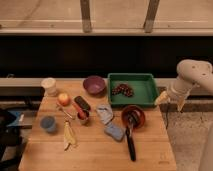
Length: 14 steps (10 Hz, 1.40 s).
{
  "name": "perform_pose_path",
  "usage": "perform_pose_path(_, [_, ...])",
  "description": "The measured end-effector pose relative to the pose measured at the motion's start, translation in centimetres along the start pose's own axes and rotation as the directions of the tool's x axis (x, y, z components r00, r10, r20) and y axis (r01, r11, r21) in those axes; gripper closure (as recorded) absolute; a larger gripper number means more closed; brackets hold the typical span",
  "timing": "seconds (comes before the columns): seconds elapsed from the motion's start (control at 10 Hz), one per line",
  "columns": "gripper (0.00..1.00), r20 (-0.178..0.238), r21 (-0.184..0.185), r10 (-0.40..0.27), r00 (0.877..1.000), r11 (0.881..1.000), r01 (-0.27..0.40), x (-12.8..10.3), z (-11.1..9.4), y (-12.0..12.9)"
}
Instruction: Place brush in purple bowl
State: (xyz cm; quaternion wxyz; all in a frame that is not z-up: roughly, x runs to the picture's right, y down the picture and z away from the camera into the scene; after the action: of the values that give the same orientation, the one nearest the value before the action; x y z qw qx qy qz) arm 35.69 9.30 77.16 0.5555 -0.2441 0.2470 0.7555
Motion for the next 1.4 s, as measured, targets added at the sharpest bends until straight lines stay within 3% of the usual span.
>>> perform_pose_path(0.4, [0.25,-0.004,0.025,-0.142,0.990,0.989,0.142,-1.2,0.1,6.0])
perform_pose_path(0.5, [0.25,-0.006,0.023,-0.193,0.981,0.981,0.193,-1.1,0.0,8.5])
perform_pose_path(0.8, [0.25,0.033,0.025,-0.278,0.960,0.961,0.277,0.4,-1.7,11.7])
perform_pose_path(1.1, [0.25,0.063,0.029,-0.328,0.942,0.944,0.327,3.4,-3.9,11.9])
perform_pose_path(1.4, [0.25,0.015,0.025,-0.365,0.931,0.931,0.365,6.7,-2.6,12.5])
